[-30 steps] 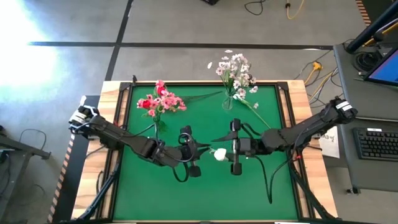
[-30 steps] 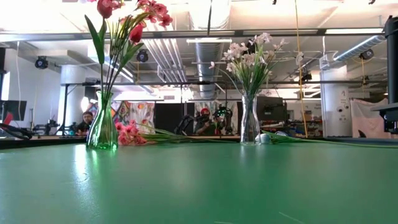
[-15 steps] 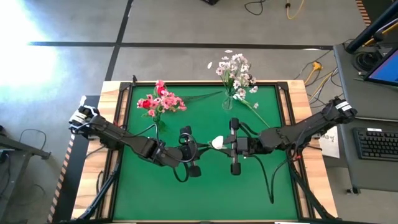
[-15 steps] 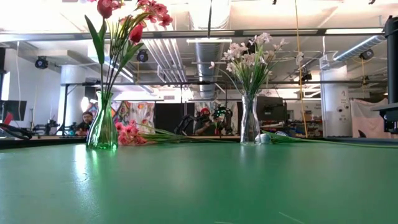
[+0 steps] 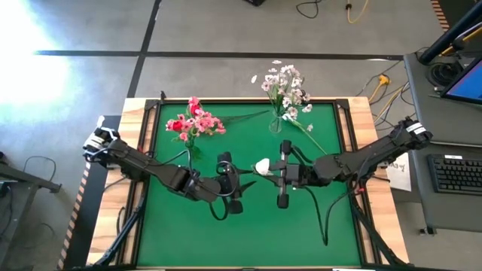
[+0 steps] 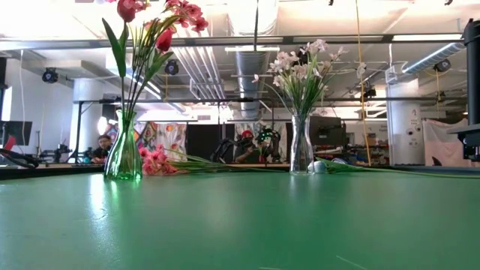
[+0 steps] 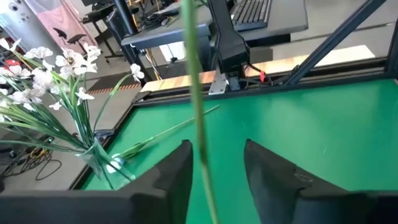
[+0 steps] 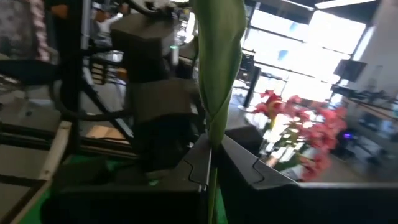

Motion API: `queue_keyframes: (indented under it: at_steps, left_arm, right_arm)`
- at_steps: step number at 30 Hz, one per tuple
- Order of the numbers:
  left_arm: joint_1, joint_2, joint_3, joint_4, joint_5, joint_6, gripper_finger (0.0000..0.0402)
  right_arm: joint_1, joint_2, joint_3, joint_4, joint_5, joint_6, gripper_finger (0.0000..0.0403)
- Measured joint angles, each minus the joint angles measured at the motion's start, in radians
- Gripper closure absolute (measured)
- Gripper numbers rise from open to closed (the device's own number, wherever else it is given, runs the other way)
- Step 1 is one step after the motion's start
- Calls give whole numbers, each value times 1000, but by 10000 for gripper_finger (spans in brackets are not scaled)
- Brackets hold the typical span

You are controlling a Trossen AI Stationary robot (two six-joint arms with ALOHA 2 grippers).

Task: Sort flowers into vase by color
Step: Put the bottom white flower into the transparent vase

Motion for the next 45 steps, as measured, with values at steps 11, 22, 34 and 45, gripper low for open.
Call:
queue_keyframes:
  at_steps: [11,22,34,45]
  left_arm:
    - [-30,-40,0,-52,0,4,233]
    - [-94,-88,0,-131,-114,-4,232]
    - [-117,-170,-95,-126,-149,-57,232]
    - [-239,-353,-199,-104,-310,-78,232]
  right_arm:
    - [-50,-24,0,2,176,-35,390]
    - [-170,-83,-7,-8,209,-20,390]
    - [-260,-172,-93,-6,337,16,390]
    - [-384,-166,-94,-4,409,-35,390]
